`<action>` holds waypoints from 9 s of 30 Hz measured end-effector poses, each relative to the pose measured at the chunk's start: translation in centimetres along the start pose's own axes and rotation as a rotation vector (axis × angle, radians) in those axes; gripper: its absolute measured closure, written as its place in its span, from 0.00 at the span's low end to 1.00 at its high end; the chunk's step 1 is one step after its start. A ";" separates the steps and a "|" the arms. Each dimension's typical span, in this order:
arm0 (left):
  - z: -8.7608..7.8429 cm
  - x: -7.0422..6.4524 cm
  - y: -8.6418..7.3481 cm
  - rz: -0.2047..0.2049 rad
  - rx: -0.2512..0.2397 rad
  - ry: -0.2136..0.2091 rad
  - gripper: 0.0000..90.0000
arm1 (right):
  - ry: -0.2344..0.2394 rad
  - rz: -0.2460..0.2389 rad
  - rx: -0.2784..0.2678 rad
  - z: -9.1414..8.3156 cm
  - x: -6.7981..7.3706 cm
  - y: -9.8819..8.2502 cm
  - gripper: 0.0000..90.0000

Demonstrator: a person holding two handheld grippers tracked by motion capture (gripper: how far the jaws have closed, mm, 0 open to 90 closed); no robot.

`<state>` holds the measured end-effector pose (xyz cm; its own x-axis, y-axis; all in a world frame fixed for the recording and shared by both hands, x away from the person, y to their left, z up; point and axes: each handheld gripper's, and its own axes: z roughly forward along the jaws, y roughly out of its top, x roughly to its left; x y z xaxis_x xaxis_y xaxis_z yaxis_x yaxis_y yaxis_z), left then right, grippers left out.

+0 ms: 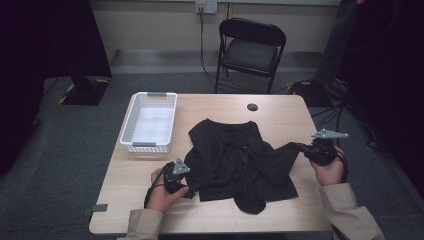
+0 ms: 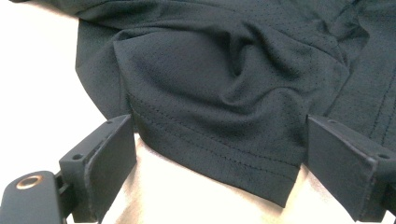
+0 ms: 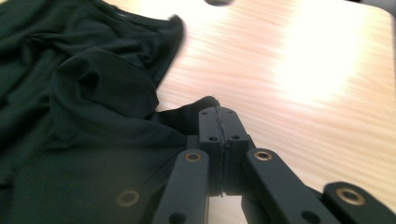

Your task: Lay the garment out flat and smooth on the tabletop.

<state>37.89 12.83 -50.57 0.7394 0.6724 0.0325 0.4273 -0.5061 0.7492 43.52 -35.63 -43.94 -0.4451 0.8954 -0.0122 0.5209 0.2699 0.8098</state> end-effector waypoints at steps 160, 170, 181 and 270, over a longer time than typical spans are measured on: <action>4.8 3.8 11.3 -0.023 0.028 0.137 0.97 | 0.054 -0.046 0.083 -0.7 3.5 -8.9 0.11; 5.5 1.8 11.6 0.041 -0.040 0.068 0.54 | 0.054 -0.046 0.082 -0.7 3.5 -8.9 0.11; 2.7 5.0 7.1 -0.079 -0.022 0.169 0.55 | 0.054 -0.046 0.082 -0.7 3.5 -8.9 0.11; -3.5 4.5 2.4 -0.283 -0.032 0.165 0.98 | 0.049 -0.042 0.083 -0.7 3.6 -8.9 0.11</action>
<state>40.44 16.50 -46.34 0.4981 0.8639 -0.0752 0.5854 -0.2710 0.7641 36.78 -35.04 -50.80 -0.5020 0.8647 -0.0143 0.5586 0.3368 0.7580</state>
